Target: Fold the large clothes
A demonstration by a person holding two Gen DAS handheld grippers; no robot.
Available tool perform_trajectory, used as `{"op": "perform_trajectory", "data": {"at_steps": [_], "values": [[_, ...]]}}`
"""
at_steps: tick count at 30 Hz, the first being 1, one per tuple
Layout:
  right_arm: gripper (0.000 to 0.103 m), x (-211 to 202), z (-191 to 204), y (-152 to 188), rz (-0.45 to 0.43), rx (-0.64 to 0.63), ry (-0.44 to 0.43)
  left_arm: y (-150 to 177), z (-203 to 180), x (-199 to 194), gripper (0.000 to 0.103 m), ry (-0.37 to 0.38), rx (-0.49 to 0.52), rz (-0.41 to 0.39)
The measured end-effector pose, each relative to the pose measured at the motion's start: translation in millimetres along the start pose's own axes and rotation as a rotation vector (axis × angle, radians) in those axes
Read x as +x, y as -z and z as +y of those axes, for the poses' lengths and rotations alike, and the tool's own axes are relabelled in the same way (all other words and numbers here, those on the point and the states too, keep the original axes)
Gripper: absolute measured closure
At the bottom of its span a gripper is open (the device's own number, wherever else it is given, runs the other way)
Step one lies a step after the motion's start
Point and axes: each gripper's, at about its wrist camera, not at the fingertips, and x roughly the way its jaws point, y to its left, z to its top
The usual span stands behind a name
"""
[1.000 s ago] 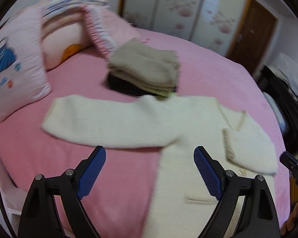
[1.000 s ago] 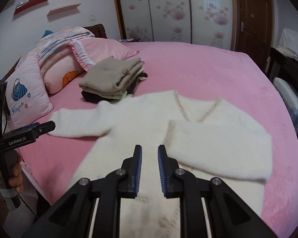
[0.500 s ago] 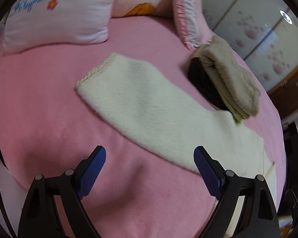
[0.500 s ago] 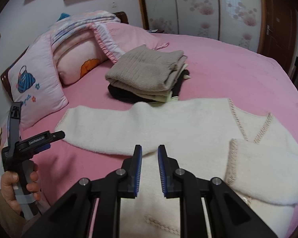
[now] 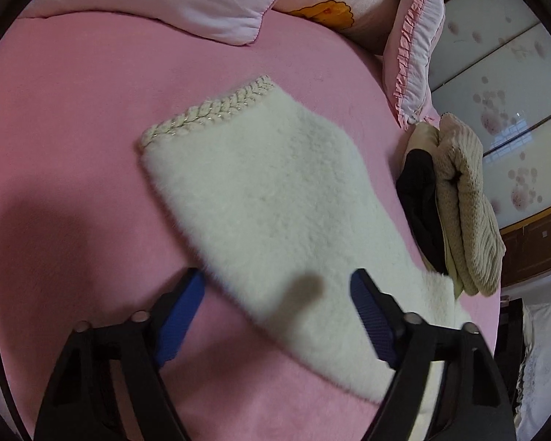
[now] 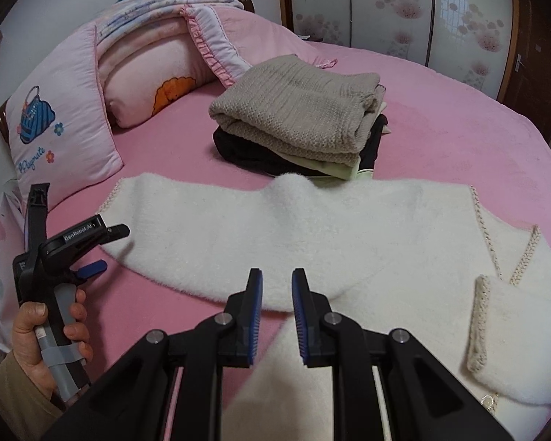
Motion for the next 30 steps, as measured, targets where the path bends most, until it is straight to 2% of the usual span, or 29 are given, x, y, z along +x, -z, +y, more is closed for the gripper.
{"op": "perform_trajectory", "data": {"at_steps": [1,2,3,4,5,7,10,12,15,18,24,26,30], "values": [[0.087,5,1,-1,0.006,0.004,-0.002,-4,0,5,0.048,-0.008,-0.011,0.002],[0.087,10,2,-1,0.013,0.009,-0.004,-7,2,8,0.054,-0.015,-0.024,0.005],[0.087,13,3,-1,0.018,0.012,-0.007,-10,3,11,0.068,-0.02,-0.038,0.004],[0.087,16,4,-1,0.023,0.013,-0.009,-13,6,13,0.088,-0.015,-0.052,0.002],[0.087,18,4,0,0.026,0.012,-0.01,-14,7,15,0.094,-0.006,-0.062,0.001],[0.087,22,3,3,0.031,0.012,-0.01,-15,8,13,0.096,0.014,-0.081,-0.018],[0.087,23,-4,7,0.044,0.025,-0.012,-10,-2,-3,0.097,0.02,-0.034,-0.089],[0.087,19,-12,11,0.044,0.039,-0.014,-6,-14,-18,0.097,0.059,-0.006,-0.132],[0.087,5,-30,20,0.035,0.065,-0.013,1,-40,-48,0.097,0.221,0.041,-0.173],[0.087,-15,-56,31,0.02,0.105,0.005,11,-77,-72,0.097,0.312,0.12,-0.185],[0.087,-53,-115,60,-0.011,0.217,0.046,56,-182,-112,0.097,0.494,0.327,-0.159],[0.087,-63,-133,68,-0.024,0.25,0.064,76,-211,-117,0.097,0.525,0.394,-0.141],[0.087,-85,-177,89,-0.05,0.326,0.107,132,-277,-104,0.097,0.532,0.55,-0.076]]}}
